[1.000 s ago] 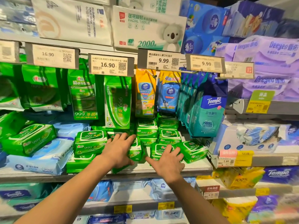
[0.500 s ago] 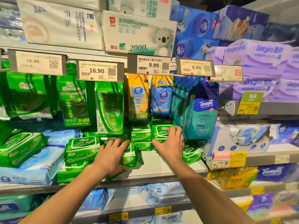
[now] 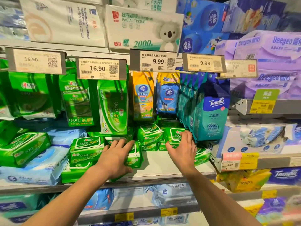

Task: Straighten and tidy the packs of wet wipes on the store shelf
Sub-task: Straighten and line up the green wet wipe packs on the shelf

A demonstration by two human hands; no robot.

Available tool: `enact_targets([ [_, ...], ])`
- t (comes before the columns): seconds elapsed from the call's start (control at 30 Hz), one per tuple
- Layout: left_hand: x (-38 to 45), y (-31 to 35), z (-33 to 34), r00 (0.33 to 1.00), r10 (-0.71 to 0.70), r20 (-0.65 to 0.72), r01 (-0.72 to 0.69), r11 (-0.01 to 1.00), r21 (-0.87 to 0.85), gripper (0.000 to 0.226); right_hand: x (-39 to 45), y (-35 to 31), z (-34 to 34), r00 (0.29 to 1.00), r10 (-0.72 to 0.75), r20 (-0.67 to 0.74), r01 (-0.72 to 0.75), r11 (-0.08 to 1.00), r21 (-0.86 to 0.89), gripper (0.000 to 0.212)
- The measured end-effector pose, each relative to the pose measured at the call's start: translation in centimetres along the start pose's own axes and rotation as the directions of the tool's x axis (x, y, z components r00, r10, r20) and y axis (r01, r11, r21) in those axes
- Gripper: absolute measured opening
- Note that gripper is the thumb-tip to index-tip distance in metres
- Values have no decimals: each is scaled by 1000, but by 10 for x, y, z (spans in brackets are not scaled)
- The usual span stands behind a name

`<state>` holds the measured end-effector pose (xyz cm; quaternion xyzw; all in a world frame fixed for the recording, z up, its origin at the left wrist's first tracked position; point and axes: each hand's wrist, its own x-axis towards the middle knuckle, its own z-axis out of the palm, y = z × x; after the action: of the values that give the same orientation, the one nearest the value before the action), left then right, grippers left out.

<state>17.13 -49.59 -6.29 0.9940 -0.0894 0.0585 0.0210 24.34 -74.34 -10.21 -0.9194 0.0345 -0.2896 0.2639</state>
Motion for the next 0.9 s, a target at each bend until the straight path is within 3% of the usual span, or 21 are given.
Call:
enact_targets([
  [0.2, 0, -1, 1, 1000, 0, -3, 0, 1000, -1, 107, 1, 16, 1, 1000, -8, 21, 12, 984, -178, 63],
  [0.6, 1, -1, 2, 1000, 2, 0, -2, 1000, 9, 107, 37, -22, 21, 982, 14, 188, -21, 999, 39, 58],
  [0.73, 3, 0, 2, 1000, 1, 4, -1, 1000, 13, 108, 46, -21, 31, 939, -70, 338, 74, 997, 1, 66],
  [0.9, 2, -3, 4, 1000, 11, -9, -10, 1000, 25, 108, 52, -31, 44, 904, -27, 427, 89, 988, -126, 69],
])
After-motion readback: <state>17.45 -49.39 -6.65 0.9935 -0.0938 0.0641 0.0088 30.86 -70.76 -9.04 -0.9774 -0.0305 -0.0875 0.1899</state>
